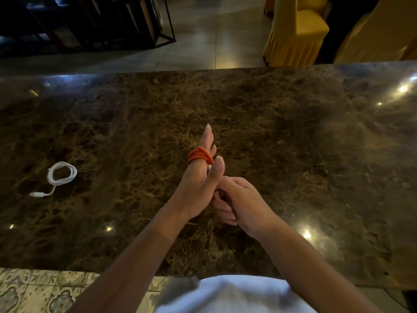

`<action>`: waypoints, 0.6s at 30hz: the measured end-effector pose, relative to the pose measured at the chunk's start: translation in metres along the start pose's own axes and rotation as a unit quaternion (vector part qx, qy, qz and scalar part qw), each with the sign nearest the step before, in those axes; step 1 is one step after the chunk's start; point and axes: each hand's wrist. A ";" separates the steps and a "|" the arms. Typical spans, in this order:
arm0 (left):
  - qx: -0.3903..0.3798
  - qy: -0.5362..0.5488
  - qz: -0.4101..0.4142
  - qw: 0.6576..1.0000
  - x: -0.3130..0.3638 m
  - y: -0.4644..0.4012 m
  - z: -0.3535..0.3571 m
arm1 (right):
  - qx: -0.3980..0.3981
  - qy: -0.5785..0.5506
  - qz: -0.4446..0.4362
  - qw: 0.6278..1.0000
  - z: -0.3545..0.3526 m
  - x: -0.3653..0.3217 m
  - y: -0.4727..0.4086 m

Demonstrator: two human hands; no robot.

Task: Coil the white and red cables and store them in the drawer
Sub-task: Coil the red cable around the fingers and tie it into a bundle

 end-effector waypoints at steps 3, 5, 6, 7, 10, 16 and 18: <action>0.011 0.011 0.006 1.000 0.000 -0.001 -0.002 | -0.011 -0.016 0.012 1.000 0.000 -0.005 0.001; 0.024 0.026 0.015 0.999 0.000 -0.001 -0.002 | -0.020 -0.021 0.007 1.000 0.003 -0.007 0.001; 0.027 0.041 0.015 0.999 -0.001 -0.002 -0.001 | -0.024 -0.024 0.003 0.999 0.005 -0.008 0.001; 0.029 0.063 0.011 0.998 -0.002 -0.003 -0.002 | -0.028 -0.025 0.000 0.999 0.006 -0.009 0.001; 0.045 0.140 -0.025 0.989 -0.004 -0.009 -0.004 | -0.017 0.016 0.005 1.000 0.008 -0.011 -0.004; 0.104 0.316 -0.071 0.940 -0.010 -0.017 -0.016 | 0.052 0.220 -0.074 0.971 0.007 0.001 -0.002; 0.107 0.354 -0.078 0.926 -0.010 -0.016 -0.018 | 0.051 0.271 -0.116 0.954 0.005 0.004 0.003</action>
Point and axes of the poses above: each hand's wrist, its own y-axis away from the middle knuckle, its own z-axis out of the palm, x = y × z, and after that the axes turned 3 degrees about y, right-handed
